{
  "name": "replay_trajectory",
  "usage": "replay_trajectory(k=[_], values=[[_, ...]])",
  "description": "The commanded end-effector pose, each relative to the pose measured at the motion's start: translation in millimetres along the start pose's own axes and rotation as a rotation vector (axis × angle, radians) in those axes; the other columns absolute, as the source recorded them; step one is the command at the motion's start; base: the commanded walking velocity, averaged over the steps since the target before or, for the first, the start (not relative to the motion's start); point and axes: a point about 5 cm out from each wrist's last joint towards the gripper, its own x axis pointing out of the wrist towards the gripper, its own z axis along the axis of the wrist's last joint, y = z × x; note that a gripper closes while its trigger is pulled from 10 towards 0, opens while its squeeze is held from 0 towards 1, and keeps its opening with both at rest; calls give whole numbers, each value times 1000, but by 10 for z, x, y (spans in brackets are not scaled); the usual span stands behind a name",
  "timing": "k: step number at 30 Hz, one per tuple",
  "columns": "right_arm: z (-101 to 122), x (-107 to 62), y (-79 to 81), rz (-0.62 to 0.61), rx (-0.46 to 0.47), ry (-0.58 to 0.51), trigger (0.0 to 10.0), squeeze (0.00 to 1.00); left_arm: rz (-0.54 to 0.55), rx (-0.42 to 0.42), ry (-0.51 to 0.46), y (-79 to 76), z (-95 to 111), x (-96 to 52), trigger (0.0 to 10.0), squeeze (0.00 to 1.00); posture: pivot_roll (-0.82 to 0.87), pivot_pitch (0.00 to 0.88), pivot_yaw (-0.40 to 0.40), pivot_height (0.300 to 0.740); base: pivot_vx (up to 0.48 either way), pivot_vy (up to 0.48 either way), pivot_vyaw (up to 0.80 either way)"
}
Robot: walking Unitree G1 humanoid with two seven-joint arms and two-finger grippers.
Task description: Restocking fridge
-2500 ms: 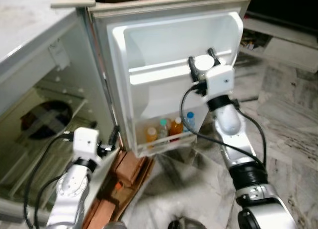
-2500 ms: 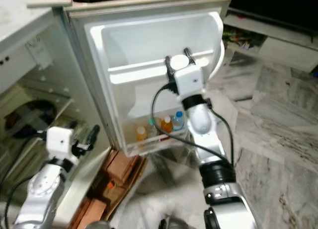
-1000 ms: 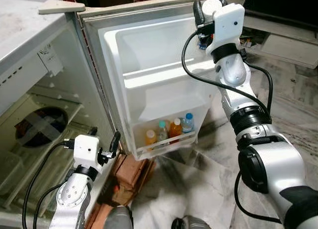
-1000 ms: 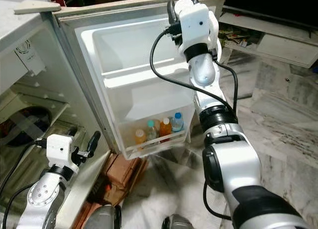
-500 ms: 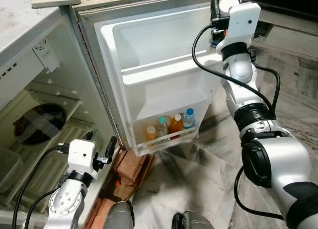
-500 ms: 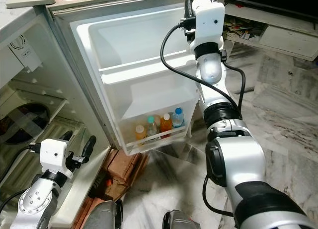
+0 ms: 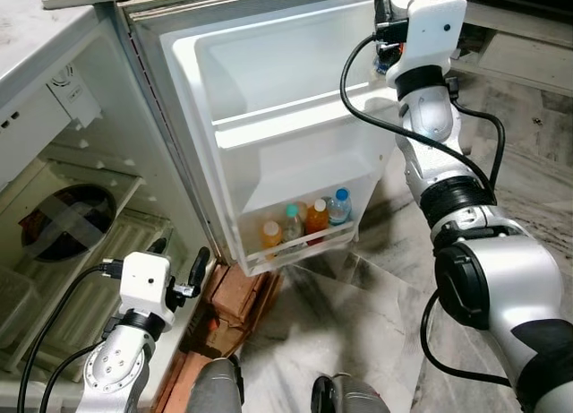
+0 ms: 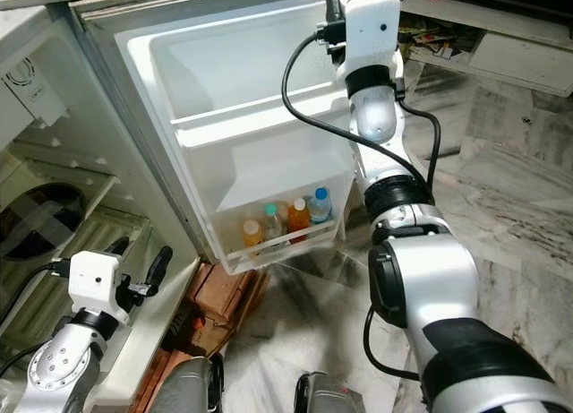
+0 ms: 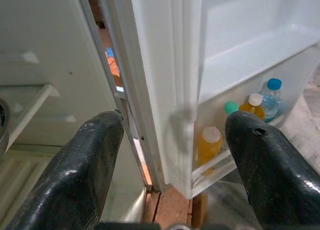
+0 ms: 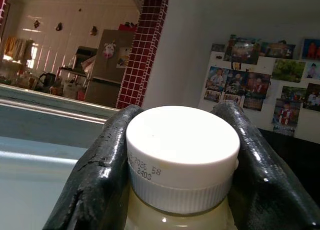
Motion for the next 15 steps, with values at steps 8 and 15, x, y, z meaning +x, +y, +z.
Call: replay_trajectory(k=[8, 15], values=[[-119, -40, 106, 43, 94, 86, 10000, 0, 7, -4, 24, 2, -9, -58, 10000, 0, 266, 196, -7, 740, 0, 0, 0], [-305, -131, 21, -43, 202, 210, 10000, 0, 6, 1, 29, 8, -9, -51, 10000, 0, 270, 192, -2, 740, 0, 0, 0]])
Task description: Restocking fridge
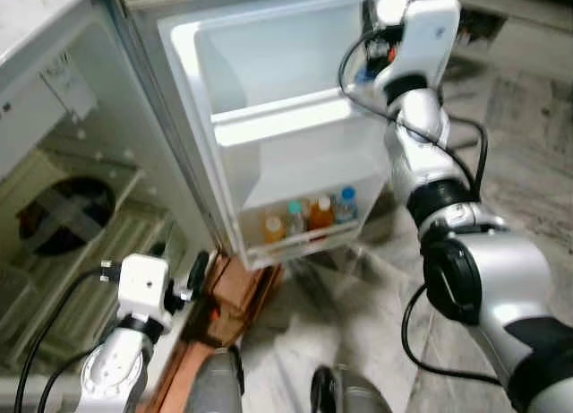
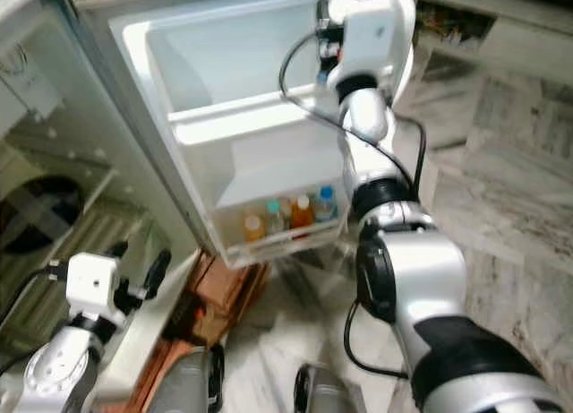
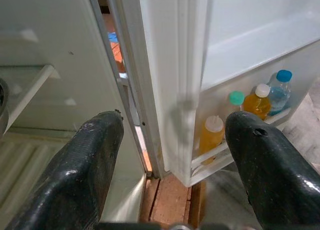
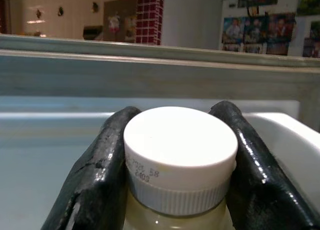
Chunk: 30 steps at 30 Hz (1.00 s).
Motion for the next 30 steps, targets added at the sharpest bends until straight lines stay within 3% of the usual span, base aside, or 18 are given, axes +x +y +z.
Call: replay_trajectory(k=[1, 13, 14, 15, 23, 30], values=[[-154, -77, -79, -30, -8, 85, 10000, 0, 4, 8, 10, 11, -1, -17, 10000, 0, 270, 191, -1, 740, 0, 0, 0], [-199, -98, -313, -71, -49, 153, 10000, 0, -13, 14, 17, -14, -7, 40, 10000, 0, 258, 177, 1, 740, 0, 0, 0], [-196, -94, -323, -71, -42, 155, 10000, 965, -13, 14, 18, -15, -7, 43, 10000, 0, 258, 177, 0, 740, 0, 0, 0], [-184, -85, -337, -73, -37, 153, 10000, 1000, -14, 13, 19, -15, -7, 46, 10000, 0, 257, 177, 0, 740, 0, 0, 0], [-88, -28, -334, -72, -82, 111, 10000, 1000, -10, 10, 21, -12, -9, 68, 10000, 0, 255, 173, -4, 740, 0, 0, 0], [118, 62, -295, -51, -130, -9, 10000, 1000, -4, 10, 19, 5, -9, 119, 10000, 0, 246, 162, -5, 740, 0, 0, 0]])
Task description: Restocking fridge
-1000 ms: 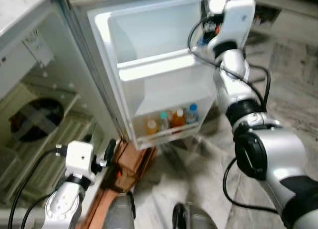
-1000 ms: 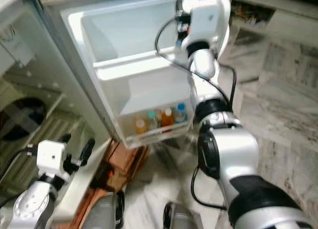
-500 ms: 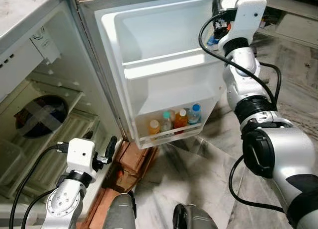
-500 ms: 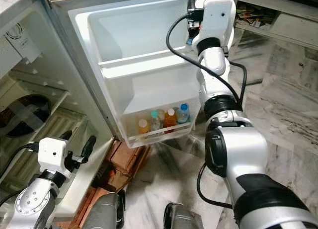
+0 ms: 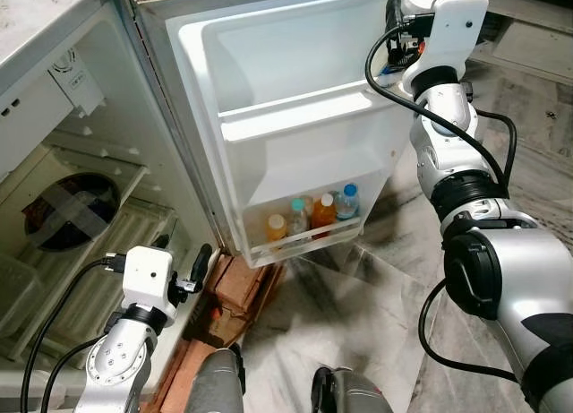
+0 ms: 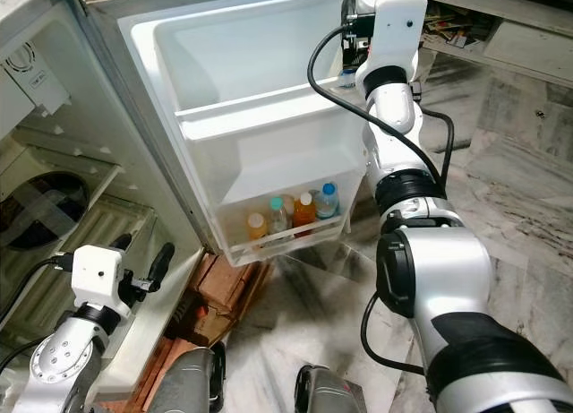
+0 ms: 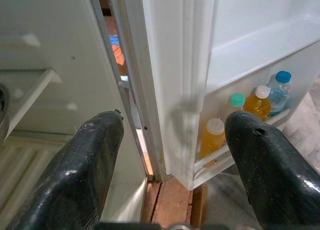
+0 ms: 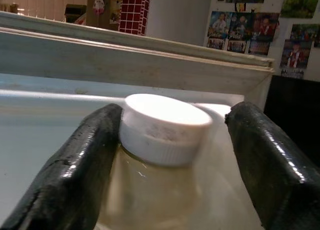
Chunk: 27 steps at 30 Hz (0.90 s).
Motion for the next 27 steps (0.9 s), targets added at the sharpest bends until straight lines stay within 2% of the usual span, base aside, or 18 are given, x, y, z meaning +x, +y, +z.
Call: replay_trajectory(k=[1, 9, 14, 20, 22, 23, 24, 25, 26, 27], values=[[91, 40, -9, 3, -14, -44, 10000, 1000, 4, 7, 27, 3, -49, -9, 10000, 0, 246, 162, -5, 740, 0, 0, 0], [239, 87, 2, 17, -17, -123, 10000, 1000, 3, 12, 19, -3, -45, 62, 10000, 0, 235, 141, -9, 740, 0, 0, 0], [199, -1, 39, 60, -21, -161, 10000, 1000, 15, 12, 13, 2, -52, 95, 10000, 0, 226, 130, -17, 740, 0, 0, 0], [18, -282, 39, 67, -39, -184, 10000, 1000, 27, 2, 18, 8, -78, 120, 10000, 0, 201, 123, -23, 740, 0, 0, 0], [-68, -453, 28, 64, -54, -180, 10000, 1000, 29, 3, 19, 4, -83, 127, 10000, 0, 196, 121, -23, 740, 0, 0, 0], [-68, -453, 28, 64, -54, -180, 10000, 1000, 29, 3, 19, 4, -83, 127, 10000, 0, 196, 121, -23, 740, 0, 0, 0], [-138, -553, 28, 64, -52, -155, 10000, 1000, 31, 4, 18, 1, -86, 129, 10000, 0, 189, 120, -25, 740, 0, 0, 0], [-277, -730, 40, 50, -21, -88, 10000, 980, 33, 6, 19, -1, -94, 134, 10000, 0, 180, 118, -25, 740, 0, 0, 0], [-277, -730, 40, 50, -21, -88, 10000, 980, 33, 6, 19, -1, -94, 134, 10000, 0, 180, 118, -25, 740, 0, 0, 0], [-355, -835, 61, 51, -8, -50, 10000, 435, 34, 7, 20, -4, -97, 139, 10000, 0, 178, 118, -25, 740, 0, 0, 0]])
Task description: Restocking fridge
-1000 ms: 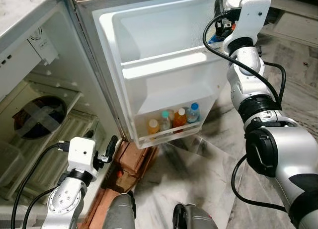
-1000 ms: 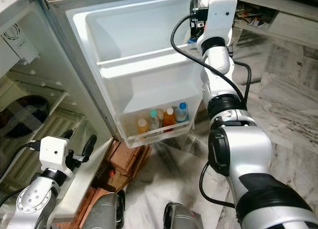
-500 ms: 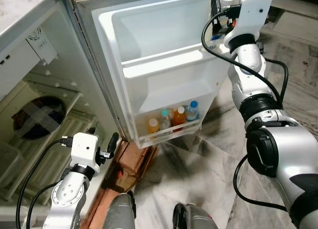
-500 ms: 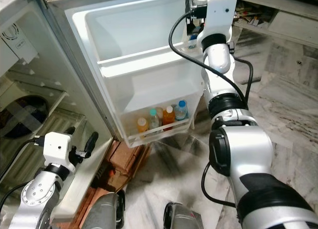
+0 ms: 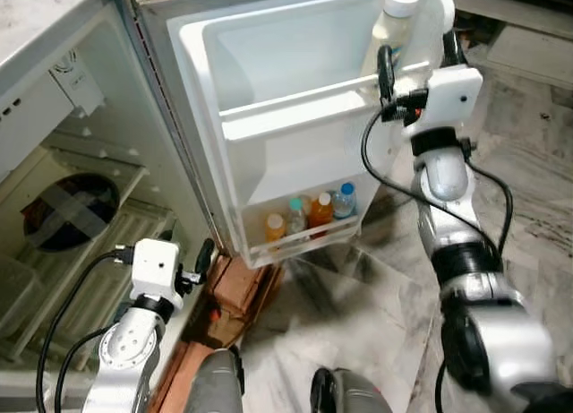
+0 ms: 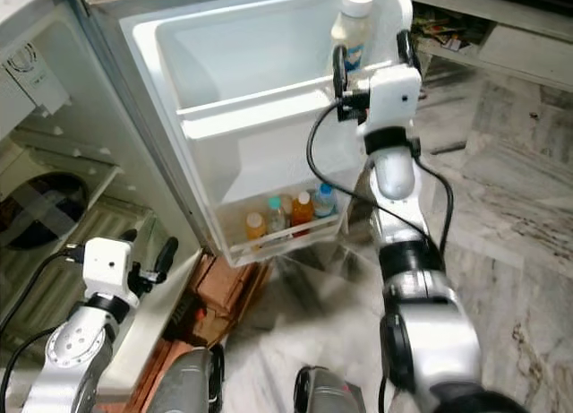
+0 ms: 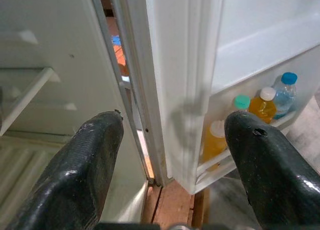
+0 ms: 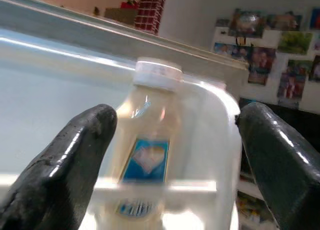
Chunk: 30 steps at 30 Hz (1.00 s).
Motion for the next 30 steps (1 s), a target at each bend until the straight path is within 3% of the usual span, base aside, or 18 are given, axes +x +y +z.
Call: replay_trajectory(k=[1, 3, 6, 8, 18, 30], values=[[-148, -260, 94, 10, 36, 98, 10000, 0, 7, 9, 9, -11, -31, 2, 10000, 0, 171, 116, -26, 740, 0, 0, 0], [-171, -316, 113, 11, 42, 116, 10000, 0, 6, 9, 9, -14, -32, 6, 10000, 0, 168, 116, -25, 740, 0, 0, 0], [-293, -615, 303, 48, 113, 218, 10000, 0, 3, 9, 7, -27, -31, 40, 10000, 0, 157, 116, -22, 740, 0, -290, 0], [-331, -705, 369, 62, 133, 257, 10000, 0, 1, 8, 4, -31, -28, 52, 10000, 0, 155, 117, -21, 740, 0, -388, 0], [-542, -984, 442, 134, 194, 464, 10000, 0, 10, 2, 5, -26, -43, 38, 10000, 0, 164, 123, -29, 740, 0, -472, 0], [-544, -1005, 492, 158, 234, 494, 10000, 0, 1, 26, 16, -26, -62, 36, 10000, 0, 157, 125, -22, 740, 0, -479, 0]])
